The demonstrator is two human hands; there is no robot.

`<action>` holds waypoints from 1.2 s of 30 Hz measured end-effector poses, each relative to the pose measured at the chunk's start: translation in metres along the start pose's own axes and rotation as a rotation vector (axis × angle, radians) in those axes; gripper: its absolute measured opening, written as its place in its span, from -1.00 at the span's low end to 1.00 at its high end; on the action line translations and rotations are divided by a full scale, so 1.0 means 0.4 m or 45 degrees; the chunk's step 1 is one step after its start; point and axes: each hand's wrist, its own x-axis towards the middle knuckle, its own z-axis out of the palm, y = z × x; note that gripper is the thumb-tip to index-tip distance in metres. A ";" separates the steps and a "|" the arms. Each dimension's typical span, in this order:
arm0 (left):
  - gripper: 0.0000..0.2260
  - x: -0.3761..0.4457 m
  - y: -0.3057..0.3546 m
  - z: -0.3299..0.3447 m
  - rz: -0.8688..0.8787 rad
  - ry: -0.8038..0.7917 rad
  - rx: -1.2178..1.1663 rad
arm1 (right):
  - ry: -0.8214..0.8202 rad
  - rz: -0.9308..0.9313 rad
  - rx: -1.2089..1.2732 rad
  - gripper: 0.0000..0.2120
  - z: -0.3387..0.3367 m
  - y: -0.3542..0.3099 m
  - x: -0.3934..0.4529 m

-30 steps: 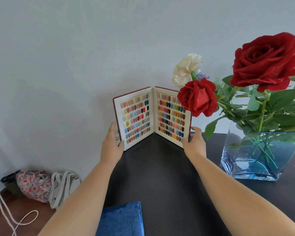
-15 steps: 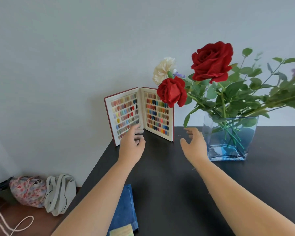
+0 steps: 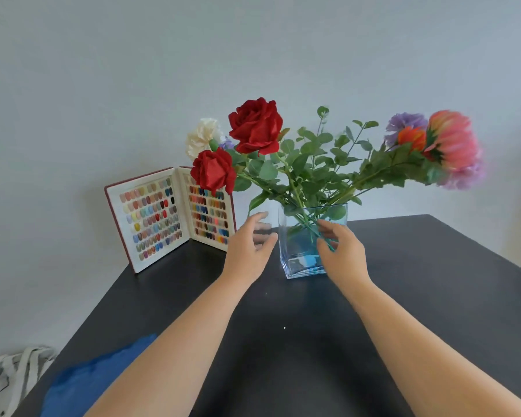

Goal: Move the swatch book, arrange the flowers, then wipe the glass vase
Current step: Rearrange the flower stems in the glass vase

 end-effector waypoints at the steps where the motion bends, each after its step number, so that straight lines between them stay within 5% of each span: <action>1: -0.61 0.011 0.013 0.016 0.005 0.007 -0.002 | 0.027 0.012 0.019 -0.66 -0.024 0.009 0.007; 8: -0.65 0.098 0.076 0.079 -0.041 0.147 0.014 | 0.205 0.108 0.194 -0.77 -0.160 0.059 0.081; 21: -0.75 0.149 0.079 0.185 0.052 0.452 0.018 | 0.183 0.034 0.497 -0.79 -0.162 0.059 0.214; 31: -0.83 0.175 0.105 0.150 0.096 0.412 0.206 | 0.147 -0.015 0.470 -0.91 -0.165 0.015 0.266; 34: -0.96 0.187 0.123 0.144 0.113 0.403 0.223 | 0.022 0.005 0.354 -0.64 -0.158 -0.011 0.303; 36: -0.94 0.196 0.134 0.139 0.131 0.386 0.269 | -0.068 0.060 0.293 -0.64 -0.148 -0.032 0.327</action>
